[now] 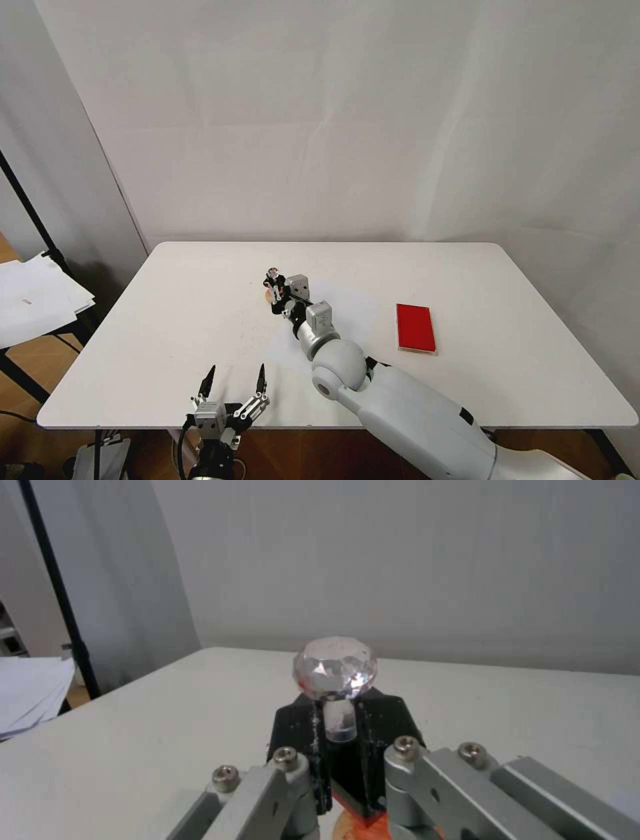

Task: Pick up the stamp from the ink pad and place it onto another ink pad.

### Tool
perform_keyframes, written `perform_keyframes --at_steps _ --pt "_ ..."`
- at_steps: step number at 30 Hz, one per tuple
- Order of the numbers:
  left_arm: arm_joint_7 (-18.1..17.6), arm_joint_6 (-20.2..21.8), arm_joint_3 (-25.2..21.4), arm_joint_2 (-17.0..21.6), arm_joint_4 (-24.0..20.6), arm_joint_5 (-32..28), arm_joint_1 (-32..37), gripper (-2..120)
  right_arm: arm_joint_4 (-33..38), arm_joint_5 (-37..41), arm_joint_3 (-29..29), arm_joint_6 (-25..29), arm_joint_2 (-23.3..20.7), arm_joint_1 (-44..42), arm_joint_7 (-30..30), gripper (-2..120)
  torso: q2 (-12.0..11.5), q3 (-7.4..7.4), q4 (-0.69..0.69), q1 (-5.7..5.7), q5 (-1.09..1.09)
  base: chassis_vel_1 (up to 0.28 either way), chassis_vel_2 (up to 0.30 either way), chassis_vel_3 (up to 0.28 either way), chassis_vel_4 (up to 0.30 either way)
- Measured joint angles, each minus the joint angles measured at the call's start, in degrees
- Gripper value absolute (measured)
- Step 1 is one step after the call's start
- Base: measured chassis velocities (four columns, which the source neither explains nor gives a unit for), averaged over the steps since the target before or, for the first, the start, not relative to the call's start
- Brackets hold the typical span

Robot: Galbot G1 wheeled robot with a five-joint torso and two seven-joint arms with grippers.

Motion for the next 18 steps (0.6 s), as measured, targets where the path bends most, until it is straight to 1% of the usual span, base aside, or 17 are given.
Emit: perform_keyframes --at_steps 3,5,18 --pt "0.0 0.0 0.0 0.0 0.0 0.0 0.0 102 -3.0 0.1 0.1 1.3 0.8 0.7 -1.3 8 0.0 0.0 -0.01 0.0 0.0 0.0 0.0 0.0 0.0" --pt "0.0 0.0 0.0 0.0 0.0 0.0 0.0 102 -3.6 0.0 0.2 1.7 0.9 0.8 -1.6 9 0.0 0.0 -0.01 0.0 0.0 0.0 0.0 0.0 0.0" --pt "0.0 0.0 0.0 0.0 0.0 0.0 0.0 102 -5.0 0.0 -0.1 2.4 1.8 -0.5 -2.7 8 0.0 0.0 -0.01 0.0 0.0 0.0 0.0 0.0 0.0"
